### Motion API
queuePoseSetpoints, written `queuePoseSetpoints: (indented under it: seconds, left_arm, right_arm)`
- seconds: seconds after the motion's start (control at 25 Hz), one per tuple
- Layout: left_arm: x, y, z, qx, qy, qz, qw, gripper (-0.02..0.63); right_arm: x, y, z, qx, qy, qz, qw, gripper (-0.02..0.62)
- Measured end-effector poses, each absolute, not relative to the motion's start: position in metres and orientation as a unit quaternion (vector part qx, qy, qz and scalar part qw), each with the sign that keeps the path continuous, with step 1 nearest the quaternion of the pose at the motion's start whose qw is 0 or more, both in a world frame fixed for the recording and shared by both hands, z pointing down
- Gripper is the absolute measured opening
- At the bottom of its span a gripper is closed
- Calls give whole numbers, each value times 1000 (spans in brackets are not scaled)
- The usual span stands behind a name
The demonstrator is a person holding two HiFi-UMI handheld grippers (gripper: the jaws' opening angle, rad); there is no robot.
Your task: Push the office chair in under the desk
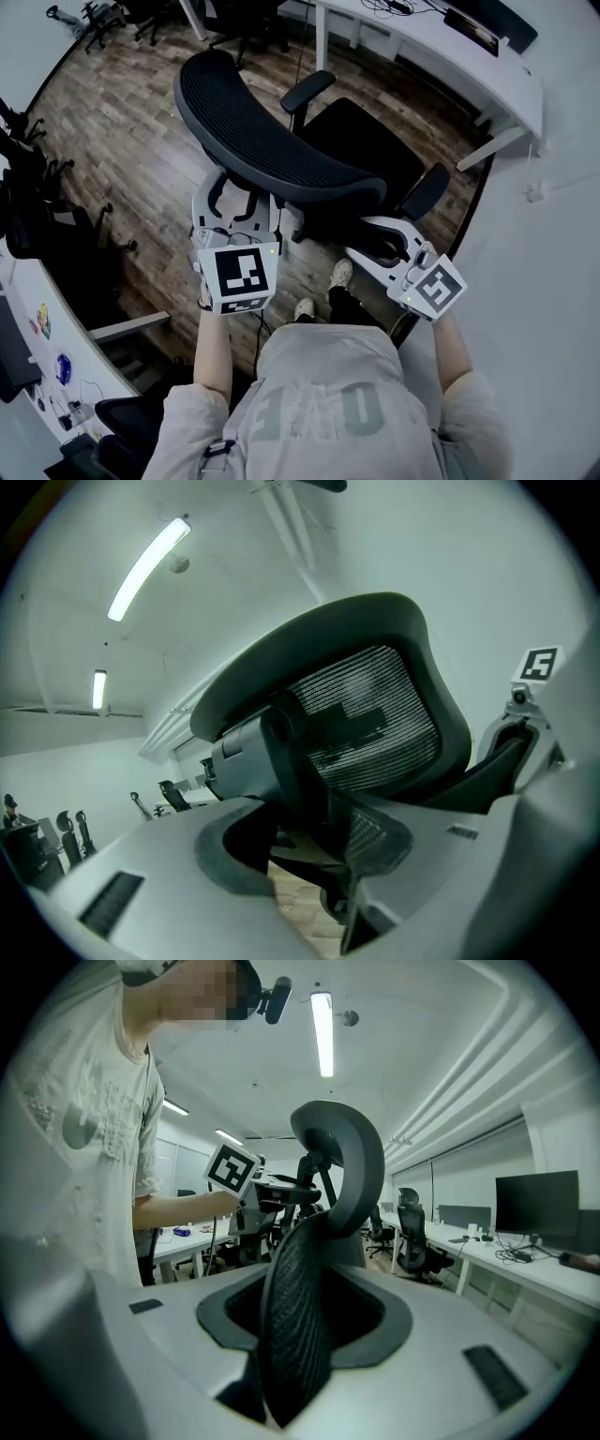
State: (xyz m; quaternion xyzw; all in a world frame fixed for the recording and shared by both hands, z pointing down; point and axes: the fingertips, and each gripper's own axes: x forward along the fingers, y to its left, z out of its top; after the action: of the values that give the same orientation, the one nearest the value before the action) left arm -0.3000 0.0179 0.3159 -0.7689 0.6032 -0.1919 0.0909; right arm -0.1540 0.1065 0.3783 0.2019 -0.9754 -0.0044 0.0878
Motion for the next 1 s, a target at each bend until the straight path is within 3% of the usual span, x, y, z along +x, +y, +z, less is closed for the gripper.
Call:
queuePoseSetpoints:
  seconds: [0.44, 1.0]
  left_arm:
    - [-214, -87, 318, -766, 610, -188, 74, 163]
    - [-157, -208, 319, -768, 608, -189, 74, 160]
  right_arm:
    - [-60, -5, 394, 211, -970, -1, 123, 147]
    - [-1, -129, 395, 227, -966, -6, 126, 147]
